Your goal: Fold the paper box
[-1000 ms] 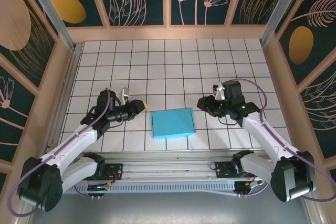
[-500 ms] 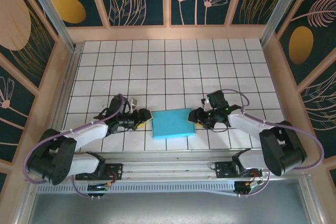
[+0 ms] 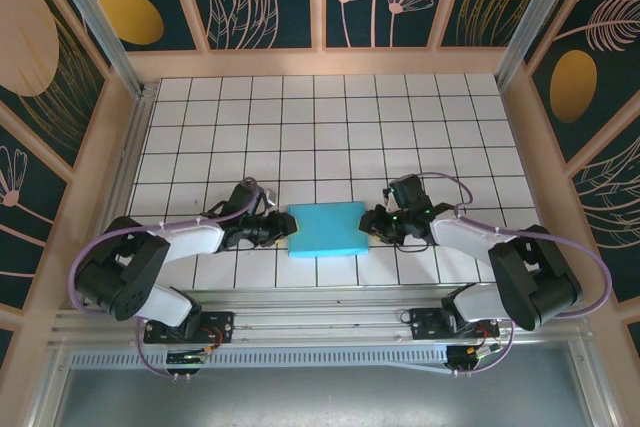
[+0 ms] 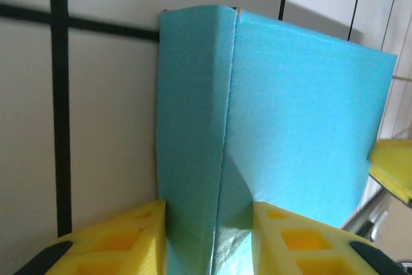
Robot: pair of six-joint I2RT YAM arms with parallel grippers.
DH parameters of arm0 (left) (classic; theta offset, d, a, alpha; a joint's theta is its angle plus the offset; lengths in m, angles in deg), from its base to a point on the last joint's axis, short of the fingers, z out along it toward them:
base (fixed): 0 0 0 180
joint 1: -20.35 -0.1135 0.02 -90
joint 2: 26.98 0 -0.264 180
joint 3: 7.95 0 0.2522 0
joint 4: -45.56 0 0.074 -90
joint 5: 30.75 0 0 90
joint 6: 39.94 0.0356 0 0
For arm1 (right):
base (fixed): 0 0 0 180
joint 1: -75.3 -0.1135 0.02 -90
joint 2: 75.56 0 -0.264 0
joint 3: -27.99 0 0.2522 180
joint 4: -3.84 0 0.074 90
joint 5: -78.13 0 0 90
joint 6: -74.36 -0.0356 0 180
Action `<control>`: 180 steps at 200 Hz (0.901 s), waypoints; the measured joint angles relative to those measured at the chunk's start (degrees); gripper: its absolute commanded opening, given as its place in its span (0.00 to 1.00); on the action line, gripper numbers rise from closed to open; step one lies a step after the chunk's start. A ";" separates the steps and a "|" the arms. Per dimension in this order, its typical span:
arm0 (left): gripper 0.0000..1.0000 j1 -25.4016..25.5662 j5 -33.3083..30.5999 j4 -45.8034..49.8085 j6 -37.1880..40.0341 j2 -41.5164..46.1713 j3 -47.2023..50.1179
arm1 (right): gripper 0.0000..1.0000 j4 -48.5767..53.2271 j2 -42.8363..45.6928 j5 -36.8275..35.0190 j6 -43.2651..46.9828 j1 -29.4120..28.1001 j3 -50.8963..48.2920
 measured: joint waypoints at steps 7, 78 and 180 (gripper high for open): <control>0.35 -0.02 -1.03 0.70 0.24 -0.17 -1.14 | 0.30 -0.74 -0.24 -0.59 -0.52 -0.02 0.02; 0.33 -1.88 -11.21 0.79 2.08 -17.64 -19.91 | 0.30 -9.57 -17.68 -7.34 -2.69 5.62 14.05; 0.33 -11.26 -17.16 6.05 9.42 -40.57 -57.05 | 0.31 -8.76 -46.40 -10.67 0.02 9.38 51.45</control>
